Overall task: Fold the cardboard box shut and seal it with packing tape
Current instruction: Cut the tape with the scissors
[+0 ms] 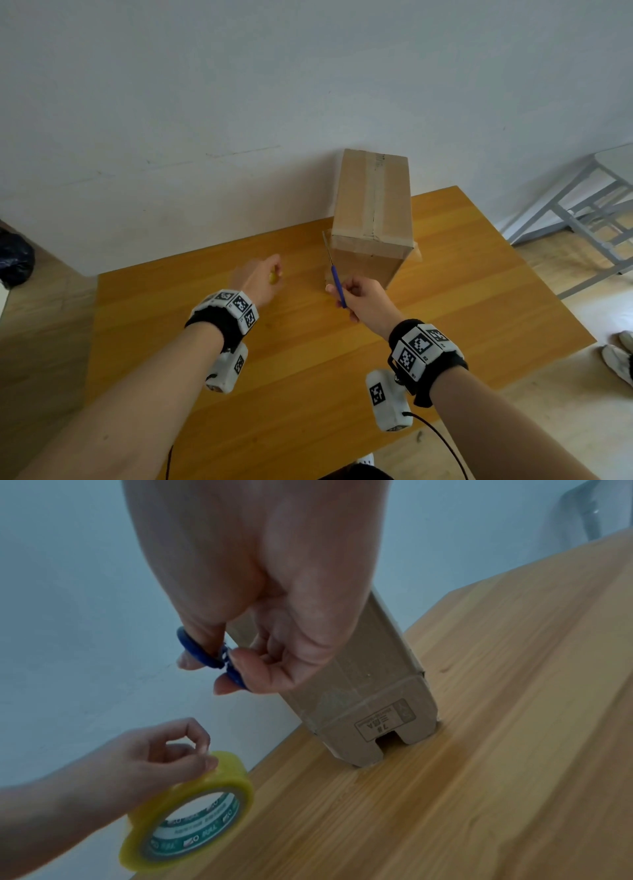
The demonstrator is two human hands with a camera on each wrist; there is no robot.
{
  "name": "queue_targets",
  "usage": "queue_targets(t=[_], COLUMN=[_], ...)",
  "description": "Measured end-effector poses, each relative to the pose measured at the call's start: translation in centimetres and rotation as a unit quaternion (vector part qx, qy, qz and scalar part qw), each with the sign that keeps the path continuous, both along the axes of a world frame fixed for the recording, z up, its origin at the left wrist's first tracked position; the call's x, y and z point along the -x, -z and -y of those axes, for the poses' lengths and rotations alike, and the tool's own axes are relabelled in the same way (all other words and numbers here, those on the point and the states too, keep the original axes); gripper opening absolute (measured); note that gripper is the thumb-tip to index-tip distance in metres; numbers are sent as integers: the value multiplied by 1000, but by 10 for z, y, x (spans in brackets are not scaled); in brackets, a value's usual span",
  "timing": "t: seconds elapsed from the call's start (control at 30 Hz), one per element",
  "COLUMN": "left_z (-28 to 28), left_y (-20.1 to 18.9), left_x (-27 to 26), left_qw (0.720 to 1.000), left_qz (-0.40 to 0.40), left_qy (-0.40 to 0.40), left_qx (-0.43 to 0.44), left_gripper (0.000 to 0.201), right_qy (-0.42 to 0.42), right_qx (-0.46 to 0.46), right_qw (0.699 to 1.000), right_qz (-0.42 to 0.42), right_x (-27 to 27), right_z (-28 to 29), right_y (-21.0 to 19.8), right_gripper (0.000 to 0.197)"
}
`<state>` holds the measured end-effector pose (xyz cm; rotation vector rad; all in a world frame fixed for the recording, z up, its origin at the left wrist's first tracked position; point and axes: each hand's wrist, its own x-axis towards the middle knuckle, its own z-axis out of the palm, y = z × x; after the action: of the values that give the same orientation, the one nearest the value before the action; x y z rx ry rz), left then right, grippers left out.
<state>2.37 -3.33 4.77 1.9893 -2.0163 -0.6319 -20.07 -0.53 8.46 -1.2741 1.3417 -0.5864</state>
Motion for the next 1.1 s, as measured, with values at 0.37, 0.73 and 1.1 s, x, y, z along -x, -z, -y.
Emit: queue_targets(t=[0.37, 0.73, 1.1], left_z=[-23, -24, -10], left_y=[32, 42, 7], left_x=[2, 12, 22], left_qw=[990, 980, 993], left_qz=[113, 72, -57], left_qy=[63, 99, 29], left_qx=[-48, -157, -101], left_gripper=[18, 21, 35], right_qy=[-10, -17, -19], right_qx=[13, 29, 32], right_qw=[1000, 999, 998], right_qz=[3, -7, -51], right_x=[0, 3, 10], right_z=[4, 6, 12], right_y=[10, 23, 23], right_gripper=[29, 45, 39])
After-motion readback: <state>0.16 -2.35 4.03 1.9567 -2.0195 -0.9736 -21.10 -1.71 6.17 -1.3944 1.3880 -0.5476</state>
